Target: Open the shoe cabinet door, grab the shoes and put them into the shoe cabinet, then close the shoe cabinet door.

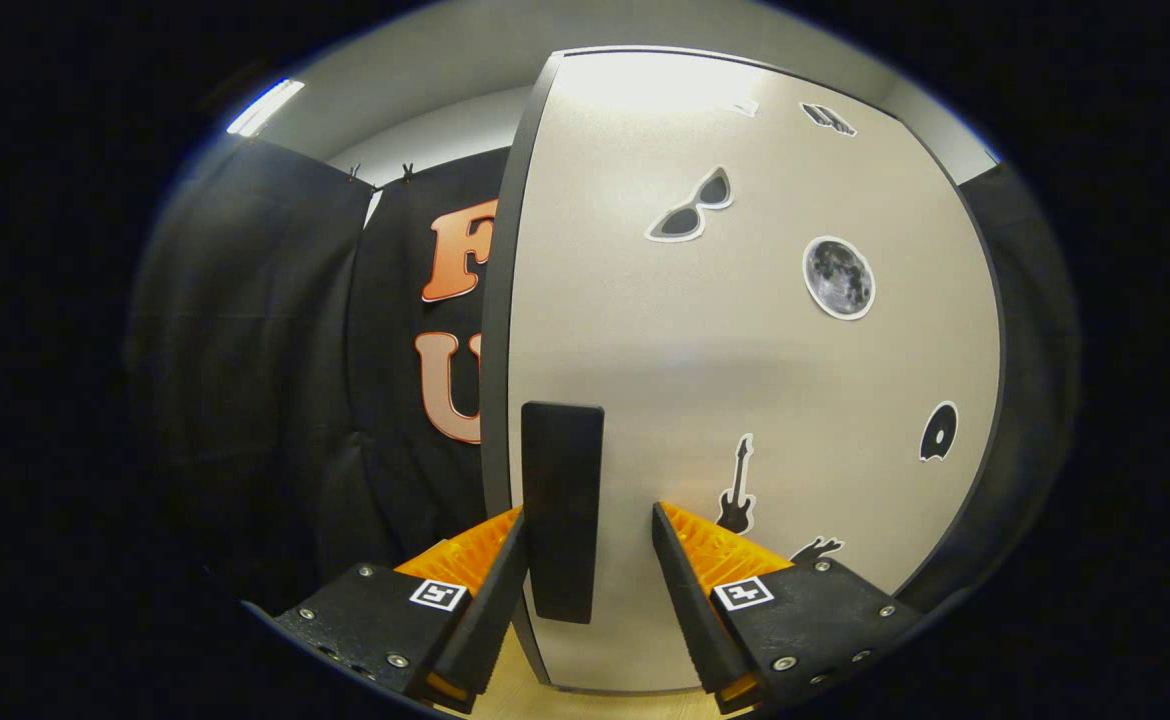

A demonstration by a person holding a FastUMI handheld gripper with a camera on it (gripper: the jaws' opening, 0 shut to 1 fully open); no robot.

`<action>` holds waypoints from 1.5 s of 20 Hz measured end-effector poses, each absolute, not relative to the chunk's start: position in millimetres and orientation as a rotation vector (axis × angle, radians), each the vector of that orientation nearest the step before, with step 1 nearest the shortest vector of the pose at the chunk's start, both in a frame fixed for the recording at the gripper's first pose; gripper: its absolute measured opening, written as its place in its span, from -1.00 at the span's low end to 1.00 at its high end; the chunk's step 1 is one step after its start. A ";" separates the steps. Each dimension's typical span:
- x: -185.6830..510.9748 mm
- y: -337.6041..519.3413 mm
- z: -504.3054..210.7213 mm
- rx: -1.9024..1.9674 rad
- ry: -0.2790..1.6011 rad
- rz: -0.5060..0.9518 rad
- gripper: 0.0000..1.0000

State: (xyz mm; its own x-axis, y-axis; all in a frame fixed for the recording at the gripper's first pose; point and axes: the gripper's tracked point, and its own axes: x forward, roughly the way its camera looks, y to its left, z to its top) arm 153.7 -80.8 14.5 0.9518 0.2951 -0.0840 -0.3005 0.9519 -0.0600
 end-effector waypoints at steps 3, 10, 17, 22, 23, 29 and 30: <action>156.3 -80.5 14.3 -0.075 0.072 0.296 0.51; 153.3 -82.2 20.0 -0.028 0.073 0.284 0.60; 105.2 -101.6 46.2 -0.023 0.032 0.252 0.61; 55.8 -134.6 49.0 -0.053 0.041 0.194 0.61; 44.8 -142.6 49.0 -0.056 0.045 0.180 0.62; -17.0 -187.8 49.8 -0.059 0.049 0.088 0.65; -25.8 -194.6 49.1 -0.058 0.052 0.077 0.65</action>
